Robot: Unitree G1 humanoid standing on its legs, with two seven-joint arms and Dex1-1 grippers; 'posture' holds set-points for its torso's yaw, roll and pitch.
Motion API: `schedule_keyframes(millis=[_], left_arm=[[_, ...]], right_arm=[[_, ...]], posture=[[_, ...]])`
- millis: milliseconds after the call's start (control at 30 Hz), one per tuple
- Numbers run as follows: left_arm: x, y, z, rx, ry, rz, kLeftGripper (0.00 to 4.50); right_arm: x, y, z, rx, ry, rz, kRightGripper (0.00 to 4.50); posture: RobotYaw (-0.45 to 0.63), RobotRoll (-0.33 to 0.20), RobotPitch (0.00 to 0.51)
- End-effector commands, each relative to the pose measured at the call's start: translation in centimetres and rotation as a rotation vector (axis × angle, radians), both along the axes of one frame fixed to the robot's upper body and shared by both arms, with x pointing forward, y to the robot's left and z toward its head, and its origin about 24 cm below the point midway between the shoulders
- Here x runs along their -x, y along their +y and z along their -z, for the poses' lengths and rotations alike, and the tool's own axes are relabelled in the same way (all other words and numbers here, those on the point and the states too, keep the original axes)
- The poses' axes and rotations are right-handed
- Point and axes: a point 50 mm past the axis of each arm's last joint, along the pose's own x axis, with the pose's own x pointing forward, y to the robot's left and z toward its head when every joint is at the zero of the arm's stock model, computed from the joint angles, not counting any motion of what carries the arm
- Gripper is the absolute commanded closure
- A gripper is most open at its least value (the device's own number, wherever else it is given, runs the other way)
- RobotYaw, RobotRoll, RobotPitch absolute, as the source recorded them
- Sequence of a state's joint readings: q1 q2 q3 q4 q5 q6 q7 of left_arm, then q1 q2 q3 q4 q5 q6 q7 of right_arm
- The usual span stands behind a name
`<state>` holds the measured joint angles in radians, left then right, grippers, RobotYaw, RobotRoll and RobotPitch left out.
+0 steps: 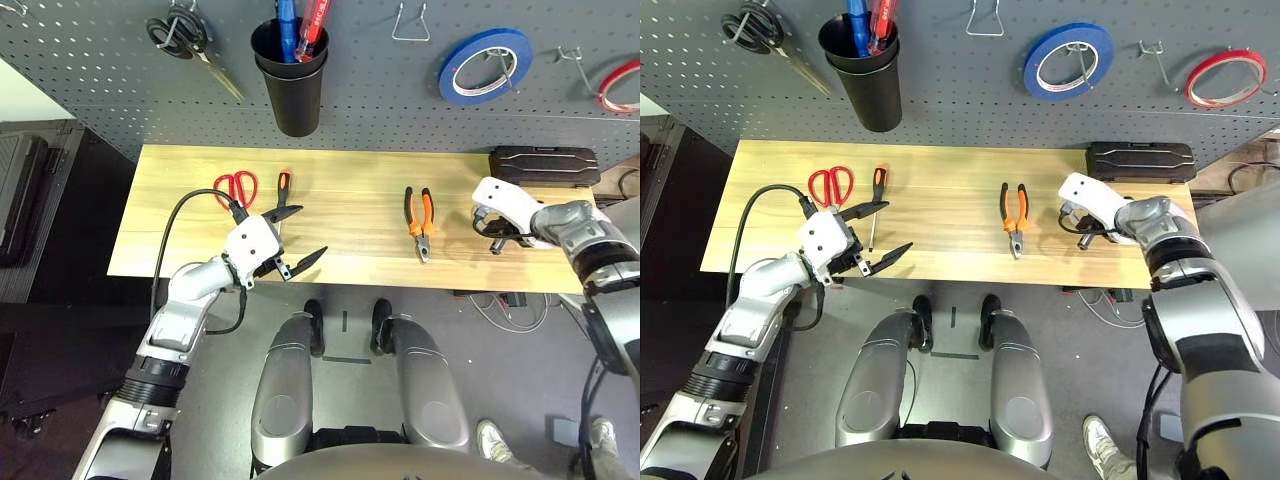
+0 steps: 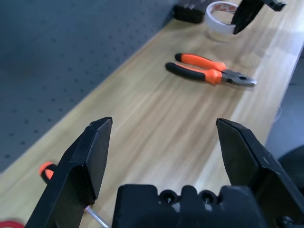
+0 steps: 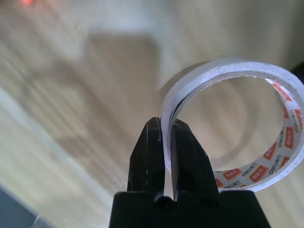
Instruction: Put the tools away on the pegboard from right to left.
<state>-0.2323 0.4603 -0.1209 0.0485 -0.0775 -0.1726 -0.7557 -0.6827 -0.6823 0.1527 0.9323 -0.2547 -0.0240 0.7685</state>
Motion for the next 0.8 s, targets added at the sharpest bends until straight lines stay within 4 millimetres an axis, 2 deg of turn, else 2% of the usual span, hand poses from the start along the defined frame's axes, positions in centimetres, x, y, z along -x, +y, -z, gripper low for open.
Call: schedule_keyframes(millis=[33, 233, 433, 600, 800], left_arm=[[0.1, -0.1, 1.0, 0.003, 0.026, 0.005, 0.00], [-0.4, 0.0, 0.9, 0.014, 0.010, 0.002, 0.00], [-0.9, -0.1, 0.7, 0.020, -0.008, 0.008, 0.00], [-1.4, -0.1, 0.4, 0.023, -0.023, 0.015, 0.00], [-1.9, 0.0, 0.1, 0.020, -0.036, 0.021, 0.00]], right_arm=[[2.0, 0.2, -0.2, -0.018, -0.102, -0.005, 4.47], [5.7, 1.9, -0.9, 0.017, -0.356, 0.066, 4.47], [7.9, 2.7, -1.1, -0.013, -0.576, 0.226, 4.47], [8.4, 3.7, -1.9, -0.037, -0.733, 0.313, 4.47], [8.0, 5.1, -3.2, -0.168, -0.858, 0.280, 4.47]], posture=[[0.10, 0.000, 0.322], [0.08, 0.000, 0.293], [0.07, 0.000, 0.268], [0.06, 0.000, 0.248], [0.05, 0.000, 0.231]])
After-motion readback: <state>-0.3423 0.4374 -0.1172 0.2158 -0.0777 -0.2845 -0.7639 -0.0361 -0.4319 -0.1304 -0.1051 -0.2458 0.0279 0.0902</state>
